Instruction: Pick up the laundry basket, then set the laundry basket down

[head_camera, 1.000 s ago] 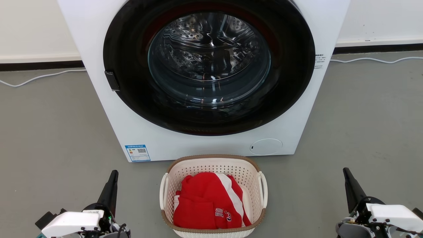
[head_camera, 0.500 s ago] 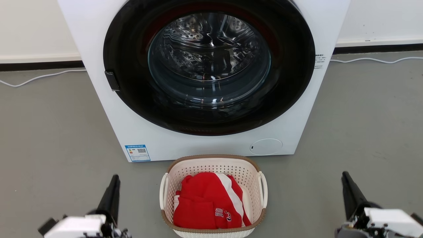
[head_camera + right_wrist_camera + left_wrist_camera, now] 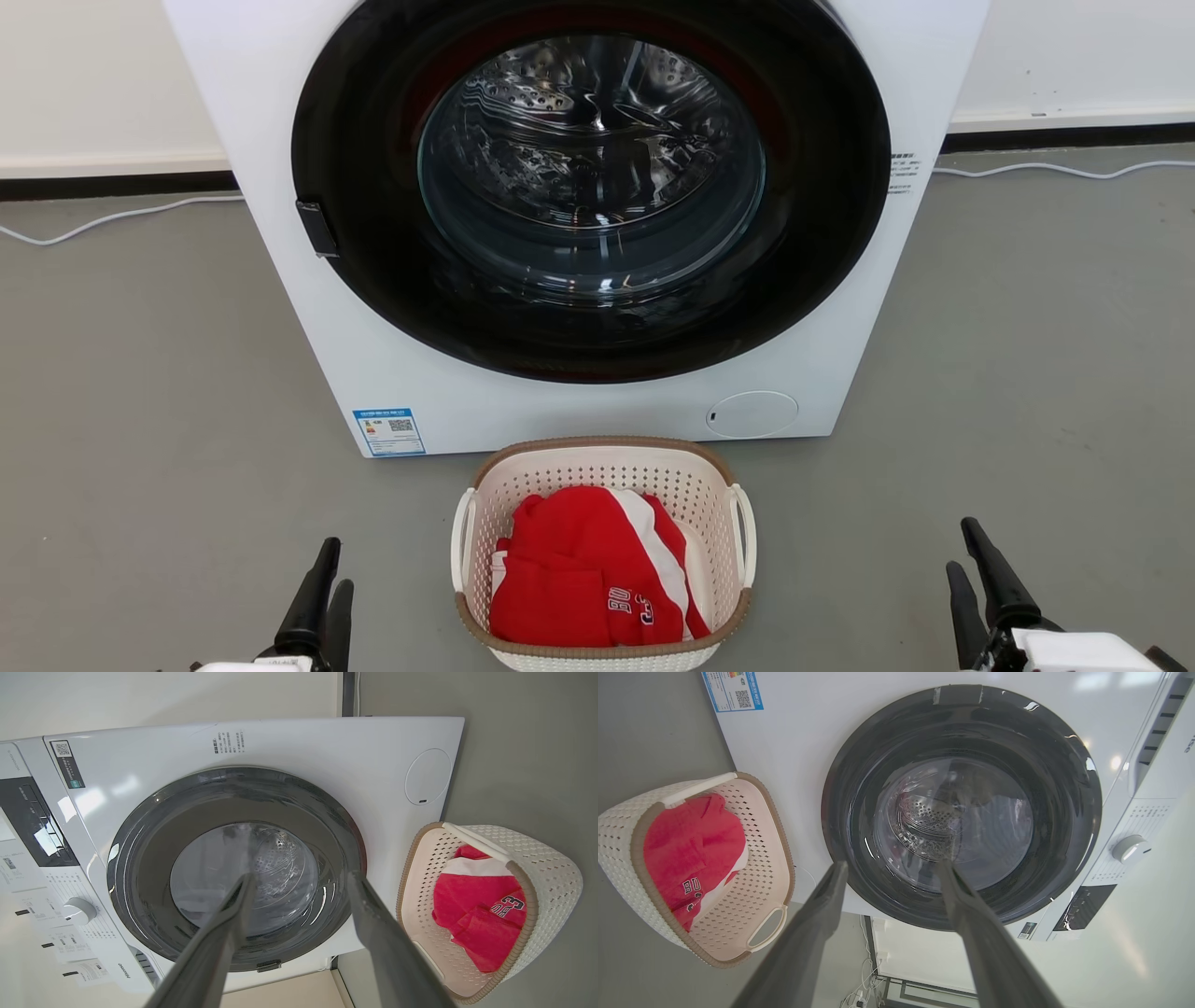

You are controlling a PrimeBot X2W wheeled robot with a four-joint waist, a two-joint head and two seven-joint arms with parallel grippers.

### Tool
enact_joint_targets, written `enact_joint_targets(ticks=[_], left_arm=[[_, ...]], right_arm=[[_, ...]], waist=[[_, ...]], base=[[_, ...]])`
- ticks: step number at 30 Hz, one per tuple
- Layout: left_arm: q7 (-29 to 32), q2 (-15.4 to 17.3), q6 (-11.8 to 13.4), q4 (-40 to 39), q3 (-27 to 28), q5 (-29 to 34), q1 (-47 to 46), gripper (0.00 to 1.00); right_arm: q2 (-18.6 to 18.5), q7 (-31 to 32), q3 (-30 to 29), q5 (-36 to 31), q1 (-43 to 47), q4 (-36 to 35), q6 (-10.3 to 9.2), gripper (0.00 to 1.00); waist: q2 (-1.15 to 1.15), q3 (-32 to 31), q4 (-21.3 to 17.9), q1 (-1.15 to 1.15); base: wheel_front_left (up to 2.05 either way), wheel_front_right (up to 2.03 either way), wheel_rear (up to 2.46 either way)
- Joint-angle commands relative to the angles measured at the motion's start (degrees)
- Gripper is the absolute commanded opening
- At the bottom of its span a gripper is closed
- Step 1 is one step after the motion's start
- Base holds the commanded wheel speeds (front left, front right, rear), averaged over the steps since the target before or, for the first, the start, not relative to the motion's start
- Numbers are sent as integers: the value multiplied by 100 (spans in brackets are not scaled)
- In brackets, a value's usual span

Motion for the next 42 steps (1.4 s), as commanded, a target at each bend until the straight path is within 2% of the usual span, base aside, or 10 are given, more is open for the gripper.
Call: enact_joint_targets(ticks=[1, 14, 28, 42], left_arm=[[-36, 40, -10, -192, -4, 71, -132, 100], [-263, 135, -14, -208, -95, 522, -112, 100], [-500, 151, -19, -221, -32, 1499, -103, 100], [-752, 230, -24, -271, 30, 2735, -107, 100]], right_arm=[[-58, -91, 48, -75, -102, -239, 7, 100], [-135, -292, 165, -702, -105, -412, 12, 100], [-195, -528, 243, -2130, -128, -533, 17, 100], [-203, -779, 281, -3677, -102, -669, 23, 100]], waist=[[0, 4, 0, -2], [0, 8, -11, -2], [0, 1, -18, -2], [0, 12, -13, -2]], base=[[0, 0, 0], [0, 0, 0], [0, 0, 0], [0, 0, 0]])
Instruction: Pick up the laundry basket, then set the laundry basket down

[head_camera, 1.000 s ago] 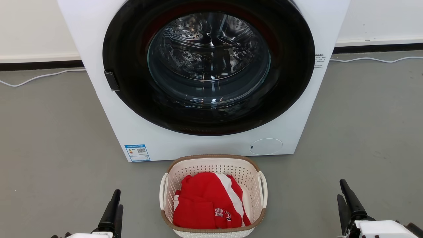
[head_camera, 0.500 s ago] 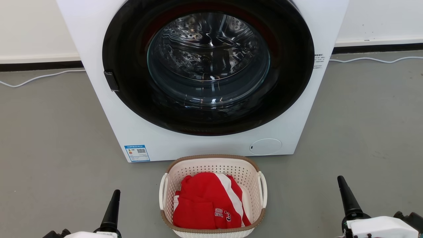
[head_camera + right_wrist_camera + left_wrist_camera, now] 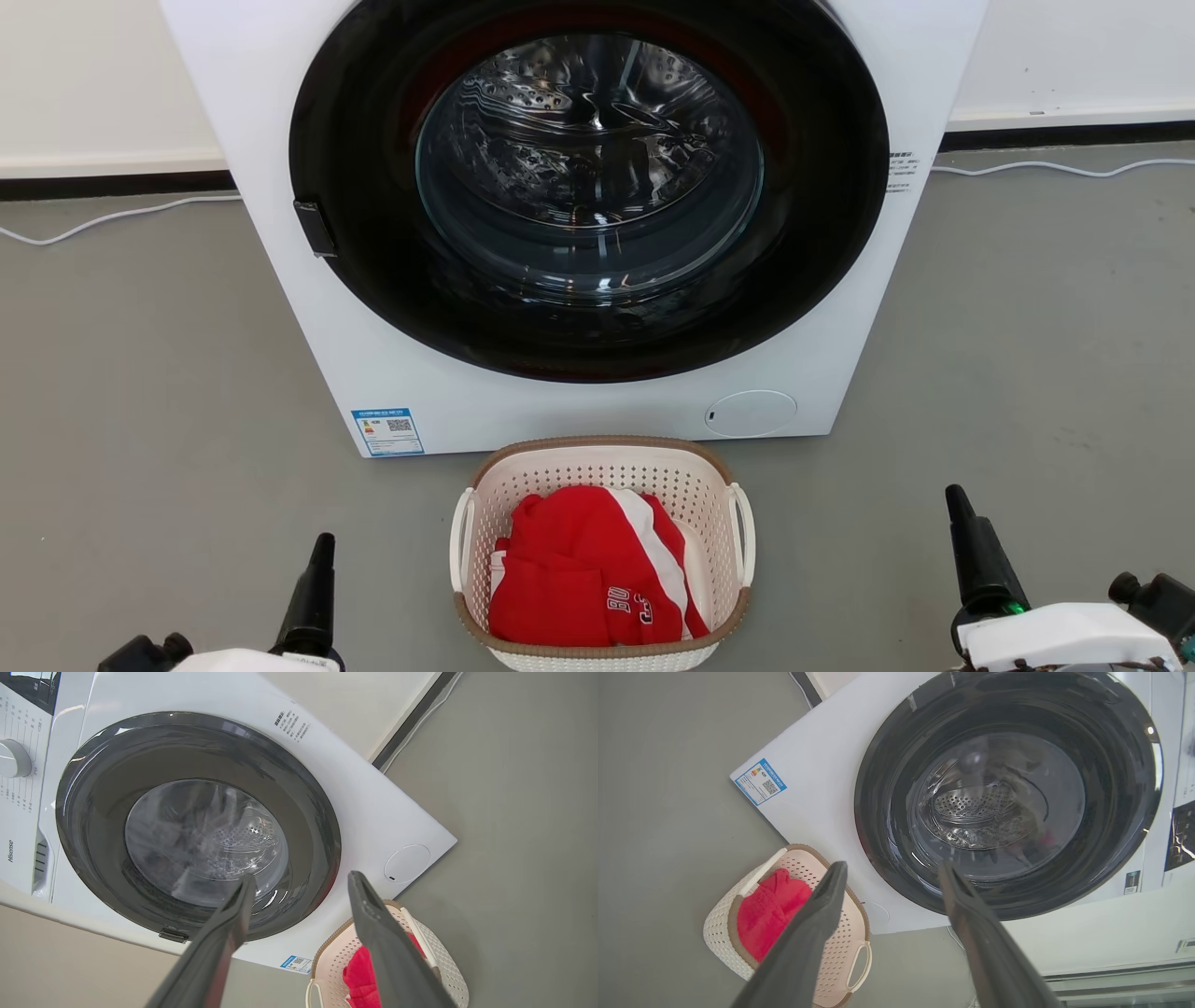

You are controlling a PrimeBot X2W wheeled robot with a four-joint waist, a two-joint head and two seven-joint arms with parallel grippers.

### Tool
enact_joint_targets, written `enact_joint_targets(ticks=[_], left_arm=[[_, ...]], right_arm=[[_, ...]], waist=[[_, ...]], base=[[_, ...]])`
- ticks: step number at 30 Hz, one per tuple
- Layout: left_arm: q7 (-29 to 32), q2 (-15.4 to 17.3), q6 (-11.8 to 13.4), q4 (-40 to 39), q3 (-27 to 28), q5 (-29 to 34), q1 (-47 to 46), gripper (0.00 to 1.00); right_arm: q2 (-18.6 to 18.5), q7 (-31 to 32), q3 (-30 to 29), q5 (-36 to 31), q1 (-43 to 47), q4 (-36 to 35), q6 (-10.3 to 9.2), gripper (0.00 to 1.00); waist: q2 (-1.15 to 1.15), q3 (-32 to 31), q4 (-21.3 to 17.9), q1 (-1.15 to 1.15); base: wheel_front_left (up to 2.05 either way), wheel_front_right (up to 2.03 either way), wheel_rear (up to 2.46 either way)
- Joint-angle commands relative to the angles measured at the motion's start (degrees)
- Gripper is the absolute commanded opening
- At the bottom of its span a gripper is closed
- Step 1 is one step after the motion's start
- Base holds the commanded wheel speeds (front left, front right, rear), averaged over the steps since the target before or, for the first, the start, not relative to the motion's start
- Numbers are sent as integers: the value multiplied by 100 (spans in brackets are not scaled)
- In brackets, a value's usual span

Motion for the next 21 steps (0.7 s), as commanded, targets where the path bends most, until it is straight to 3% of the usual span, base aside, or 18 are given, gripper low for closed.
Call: enact_joint_targets(ticks=[1, 21], left_arm=[[-66, 107, -24, -190, 105, 276, -105, 100], [-386, 168, -30, -267, 202, 1910, -65, 100]], right_arm=[[-88, -101, 49, -286, -102, -208, 22, 100], [-228, -421, 154, -1888, -114, -305, 30, 100]], waist=[[0, 1, 2, -1], [0, 20, 23, -1]], base=[[0, 0, 0], [0, 0, 0]])
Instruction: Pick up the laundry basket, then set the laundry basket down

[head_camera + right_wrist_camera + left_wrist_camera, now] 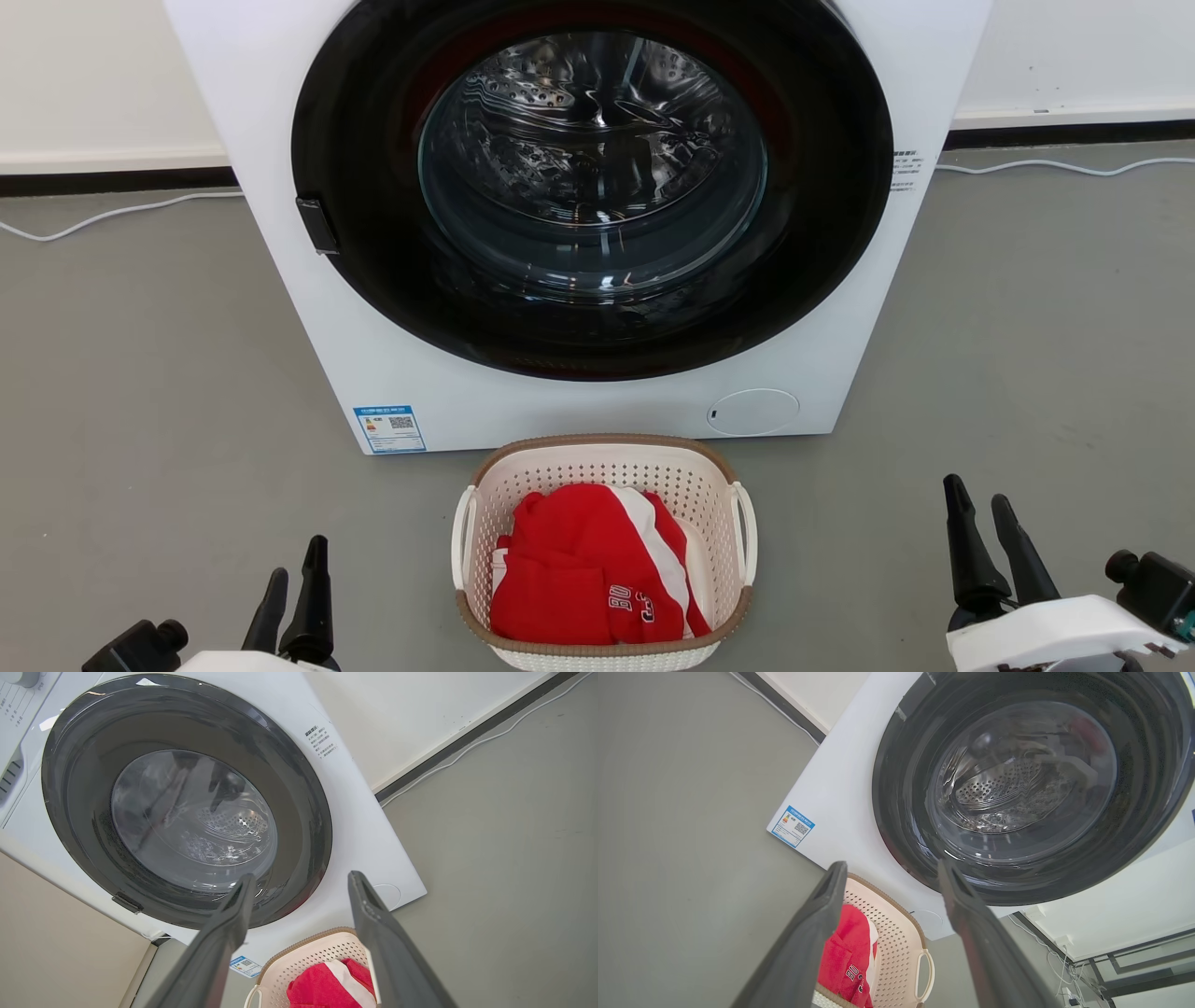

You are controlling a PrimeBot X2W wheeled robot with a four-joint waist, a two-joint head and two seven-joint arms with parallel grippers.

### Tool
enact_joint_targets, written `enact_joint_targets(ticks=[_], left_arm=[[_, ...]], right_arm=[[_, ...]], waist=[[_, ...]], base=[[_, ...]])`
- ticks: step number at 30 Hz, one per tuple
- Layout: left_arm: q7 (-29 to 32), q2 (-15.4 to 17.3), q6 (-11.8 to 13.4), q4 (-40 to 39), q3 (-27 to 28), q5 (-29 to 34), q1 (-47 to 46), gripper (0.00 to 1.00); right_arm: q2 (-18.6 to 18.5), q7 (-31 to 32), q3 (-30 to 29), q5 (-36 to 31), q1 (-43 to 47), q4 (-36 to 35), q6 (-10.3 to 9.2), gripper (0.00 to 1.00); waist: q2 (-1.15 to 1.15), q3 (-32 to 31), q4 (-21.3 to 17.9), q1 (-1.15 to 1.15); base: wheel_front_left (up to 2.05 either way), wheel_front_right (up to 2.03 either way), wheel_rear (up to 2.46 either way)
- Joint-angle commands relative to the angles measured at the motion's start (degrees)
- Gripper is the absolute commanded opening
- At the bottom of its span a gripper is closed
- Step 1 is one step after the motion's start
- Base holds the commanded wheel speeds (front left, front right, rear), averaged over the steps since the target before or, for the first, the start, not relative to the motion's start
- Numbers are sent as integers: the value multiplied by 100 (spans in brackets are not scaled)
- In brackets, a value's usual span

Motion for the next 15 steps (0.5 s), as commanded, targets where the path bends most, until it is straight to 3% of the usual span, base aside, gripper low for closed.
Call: enact_joint_targets(ticks=[1, 15], left_arm=[[-72, 74, -25, -188, 134, 201, -126, 100], [-307, 117, -30, -284, 188, 1289, -76, 100]], right_arm=[[-80, -110, 108, -218, -114, -188, 25, 100], [-107, -346, 200, -1269, -85, -261, 30, 100]], waist=[[0, -1, 3, 0], [0, 2, 15, 0]], base=[[0, 0, 0], [0, 0, 0]])
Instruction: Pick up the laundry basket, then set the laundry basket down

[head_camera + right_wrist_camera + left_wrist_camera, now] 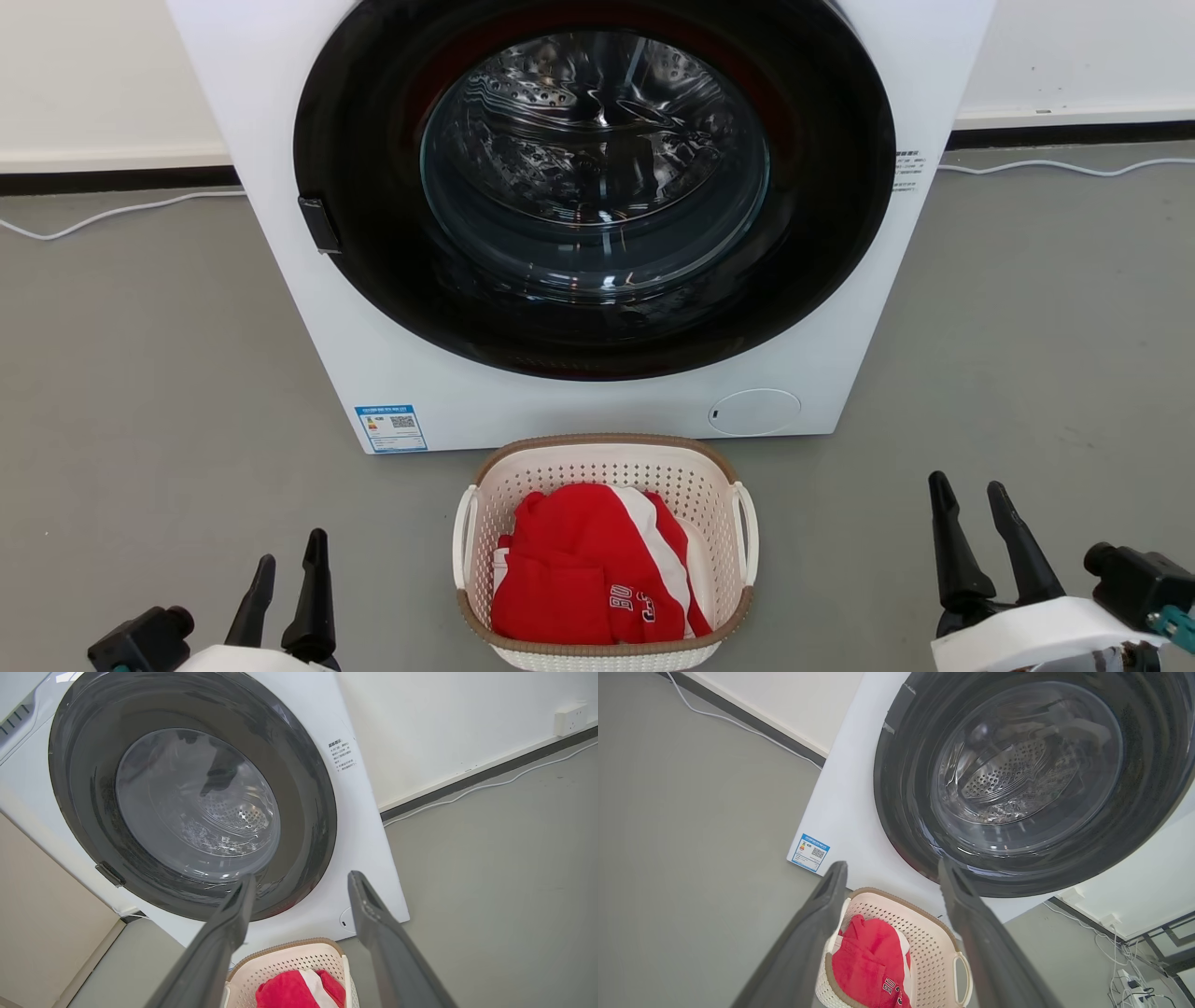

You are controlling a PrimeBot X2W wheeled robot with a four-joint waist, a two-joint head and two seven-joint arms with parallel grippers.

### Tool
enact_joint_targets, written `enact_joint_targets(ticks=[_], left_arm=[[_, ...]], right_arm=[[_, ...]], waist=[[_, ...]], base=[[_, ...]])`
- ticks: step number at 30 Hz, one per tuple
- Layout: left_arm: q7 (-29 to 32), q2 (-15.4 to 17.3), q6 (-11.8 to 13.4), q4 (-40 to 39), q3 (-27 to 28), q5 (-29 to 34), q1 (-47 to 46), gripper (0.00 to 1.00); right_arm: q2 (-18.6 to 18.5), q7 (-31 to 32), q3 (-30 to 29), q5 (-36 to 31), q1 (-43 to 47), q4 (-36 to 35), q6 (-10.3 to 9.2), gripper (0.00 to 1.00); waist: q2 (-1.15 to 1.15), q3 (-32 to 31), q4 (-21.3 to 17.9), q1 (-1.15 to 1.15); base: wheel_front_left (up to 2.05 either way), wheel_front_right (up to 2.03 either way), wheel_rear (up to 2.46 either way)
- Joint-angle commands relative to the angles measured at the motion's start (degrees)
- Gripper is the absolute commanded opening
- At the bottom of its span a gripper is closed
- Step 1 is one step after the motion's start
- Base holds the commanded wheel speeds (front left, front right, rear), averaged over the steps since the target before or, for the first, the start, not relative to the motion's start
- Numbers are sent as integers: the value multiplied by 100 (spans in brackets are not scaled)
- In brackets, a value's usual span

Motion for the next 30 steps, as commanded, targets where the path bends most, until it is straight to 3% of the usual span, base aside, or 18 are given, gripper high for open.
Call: enact_joint_targets(ticks=[1, 30], left_arm=[[-81, 96, -29, -179, 133, 215, -78, 100], [-552, 220, -39, -314, 211, 2124, 41, 100]], right_arm=[[-83, -107, 117, -226, -85, -198, 29, 100], [-107, -577, 51, -2186, -37, -127, 40, 100]], waist=[[0, 1, 1, 0], [0, 5, 12, 0]], base=[[0, 0, 0], [0, 0, 0]])
